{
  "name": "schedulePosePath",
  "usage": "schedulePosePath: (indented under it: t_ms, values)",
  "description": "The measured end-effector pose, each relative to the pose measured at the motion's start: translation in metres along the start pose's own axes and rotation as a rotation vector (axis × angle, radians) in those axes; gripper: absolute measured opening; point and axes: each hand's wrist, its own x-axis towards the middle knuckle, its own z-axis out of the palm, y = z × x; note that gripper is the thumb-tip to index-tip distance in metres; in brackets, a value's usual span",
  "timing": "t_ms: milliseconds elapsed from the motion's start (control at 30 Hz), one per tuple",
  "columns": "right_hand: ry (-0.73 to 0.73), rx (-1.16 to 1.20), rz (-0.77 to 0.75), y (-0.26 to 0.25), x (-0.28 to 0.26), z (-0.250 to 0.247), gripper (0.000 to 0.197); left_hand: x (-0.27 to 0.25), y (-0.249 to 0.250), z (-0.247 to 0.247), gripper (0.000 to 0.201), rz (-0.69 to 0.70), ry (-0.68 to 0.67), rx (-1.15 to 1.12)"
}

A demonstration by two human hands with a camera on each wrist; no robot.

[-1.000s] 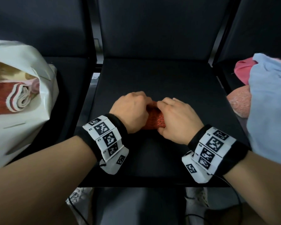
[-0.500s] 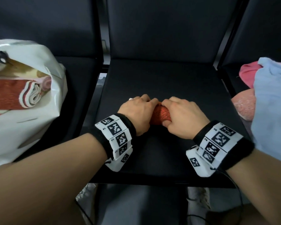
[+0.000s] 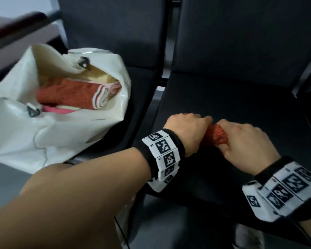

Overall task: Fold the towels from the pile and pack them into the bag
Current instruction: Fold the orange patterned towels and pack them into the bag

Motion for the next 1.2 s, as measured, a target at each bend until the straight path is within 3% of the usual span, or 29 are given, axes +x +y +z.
schedulePosePath:
  t_ms: [233, 500, 633, 800, 933, 1200]
  values:
    - [0.11, 0.096, -0.111, -0.05, -0.008, -0.006, 0.035, -0.045, -0.04, -0.01, 0.046, -0.05, 0.164, -0.012]
    - [0.235, 0.193, -0.278, -0.118, -0.007, -0.015, 0.042, -0.104, -0.099, -0.035, 0.044, -0.198, 0.269, -0.127]
    - [0.254, 0.195, -0.354, -0.163, 0.008, -0.037, 0.038, -0.135, -0.134, -0.06, 0.039, -0.304, 0.364, -0.167]
    - [0.263, 0.128, -0.421, -0.222, 0.042, -0.059, 0.047, -0.16, -0.185, -0.094, 0.043, -0.424, 0.433, -0.165]
    - [0.209, 0.091, -0.452, -0.262, 0.07, -0.064, 0.038, -0.174, -0.229, -0.104, 0.047, -0.512, 0.377, -0.226]
    - [-0.032, 0.158, -0.47, -0.32, 0.128, -0.051, 0.039, -0.181, -0.301, -0.094, 0.047, -0.723, 0.059, -0.232]
